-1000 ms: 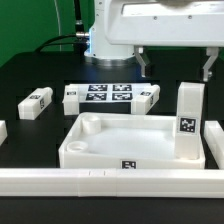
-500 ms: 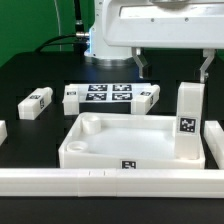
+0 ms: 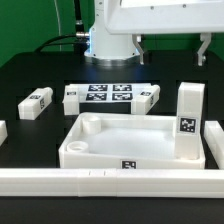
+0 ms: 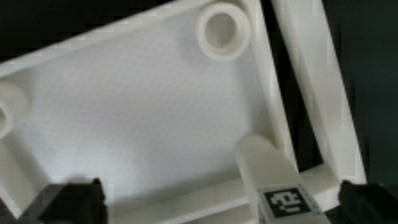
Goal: Assemble desk
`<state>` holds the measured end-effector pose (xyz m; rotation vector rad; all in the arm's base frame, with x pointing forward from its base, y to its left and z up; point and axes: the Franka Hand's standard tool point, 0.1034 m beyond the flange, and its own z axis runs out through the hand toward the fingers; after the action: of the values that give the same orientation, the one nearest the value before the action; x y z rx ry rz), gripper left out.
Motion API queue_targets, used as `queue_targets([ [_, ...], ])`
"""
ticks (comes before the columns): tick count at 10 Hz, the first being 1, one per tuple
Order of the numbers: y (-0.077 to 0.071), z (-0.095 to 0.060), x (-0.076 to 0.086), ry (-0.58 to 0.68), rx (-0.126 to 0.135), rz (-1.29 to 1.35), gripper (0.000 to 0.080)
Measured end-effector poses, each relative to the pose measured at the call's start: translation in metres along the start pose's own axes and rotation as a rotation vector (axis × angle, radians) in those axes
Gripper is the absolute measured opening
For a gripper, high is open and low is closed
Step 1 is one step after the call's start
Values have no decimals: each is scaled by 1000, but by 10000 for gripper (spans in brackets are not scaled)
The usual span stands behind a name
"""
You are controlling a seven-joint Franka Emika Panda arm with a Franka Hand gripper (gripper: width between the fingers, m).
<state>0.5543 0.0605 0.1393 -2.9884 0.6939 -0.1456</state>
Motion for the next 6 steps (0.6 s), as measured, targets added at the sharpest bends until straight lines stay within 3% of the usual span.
queue_targets([
  [2, 17, 6, -10, 11, 0, -34, 649],
  [4, 15, 6, -10, 10, 0, -38, 649],
  [5, 21, 10, -8, 13, 4, -53, 649],
  [6, 42, 26, -3, 10, 1, -27, 649],
])
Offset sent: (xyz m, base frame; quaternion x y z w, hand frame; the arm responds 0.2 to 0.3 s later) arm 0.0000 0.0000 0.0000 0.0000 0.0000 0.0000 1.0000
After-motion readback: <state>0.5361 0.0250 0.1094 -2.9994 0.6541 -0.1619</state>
